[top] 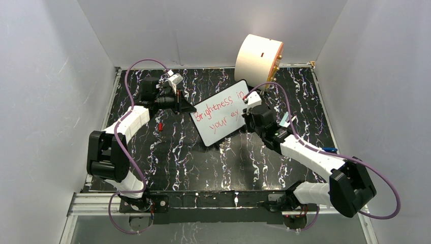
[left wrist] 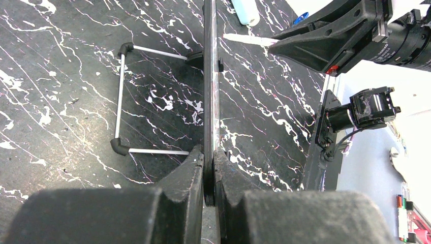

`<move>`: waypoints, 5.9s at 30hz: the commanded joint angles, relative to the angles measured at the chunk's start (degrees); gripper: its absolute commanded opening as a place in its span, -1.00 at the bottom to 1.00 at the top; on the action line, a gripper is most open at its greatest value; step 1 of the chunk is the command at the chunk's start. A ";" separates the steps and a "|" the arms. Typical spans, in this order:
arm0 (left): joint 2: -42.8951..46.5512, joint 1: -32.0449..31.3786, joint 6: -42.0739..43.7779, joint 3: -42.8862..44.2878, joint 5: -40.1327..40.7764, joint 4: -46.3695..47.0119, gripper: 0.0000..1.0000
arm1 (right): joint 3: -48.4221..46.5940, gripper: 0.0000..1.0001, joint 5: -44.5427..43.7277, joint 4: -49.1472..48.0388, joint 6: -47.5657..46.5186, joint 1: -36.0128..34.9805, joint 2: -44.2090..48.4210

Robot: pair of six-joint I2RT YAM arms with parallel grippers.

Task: Write a sentence on the whiteboard

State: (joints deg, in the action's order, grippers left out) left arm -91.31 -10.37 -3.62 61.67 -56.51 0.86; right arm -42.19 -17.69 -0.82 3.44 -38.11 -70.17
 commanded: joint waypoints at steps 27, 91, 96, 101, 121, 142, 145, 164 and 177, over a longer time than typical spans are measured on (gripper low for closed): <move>-2.74 -2.02 3.35 -1.26 4.57 -5.87 -1.00 | -3.18 -1.00 2.38 -7.62 -1.97 1.50 -3.08; -3.00 -2.08 3.35 -1.11 4.65 -6.05 -1.00 | -1.63 -1.00 6.36 -4.66 -1.60 2.69 -1.96; -3.13 -2.11 3.35 -1.11 4.66 -6.05 -1.00 | -1.06 -1.00 6.60 -3.90 -1.51 2.63 -1.68; -3.09 -2.11 3.36 -1.10 4.66 -6.05 -1.00 | -0.61 -1.00 6.56 -3.21 -1.60 2.69 -1.74; -3.00 -2.11 3.35 -0.97 4.93 -6.32 -1.00 | 0.36 -1.00 -0.83 -4.98 -0.84 2.69 -3.10; -2.91 -2.11 3.36 -1.02 4.92 -6.41 -1.00 | 0.04 -1.00 0.43 -9.30 -1.15 5.29 0.83; -2.99 -2.10 3.35 -1.02 4.95 -6.49 -1.00 | -0.25 -1.00 0.96 -9.91 -1.24 5.80 0.29; -3.00 -2.08 3.36 -0.97 4.93 -6.49 -1.00 | -1.40 -1.00 2.80 -11.75 -1.42 6.39 -2.25; -3.00 -2.11 3.35 -1.00 4.96 -6.49 -1.00 | -1.84 -1.00 6.11 -10.63 -1.74 6.38 -1.64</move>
State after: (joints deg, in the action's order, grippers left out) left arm -91.46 -10.61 -3.42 62.00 -56.25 0.43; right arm -41.47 -13.43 -9.17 2.09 -31.88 -72.18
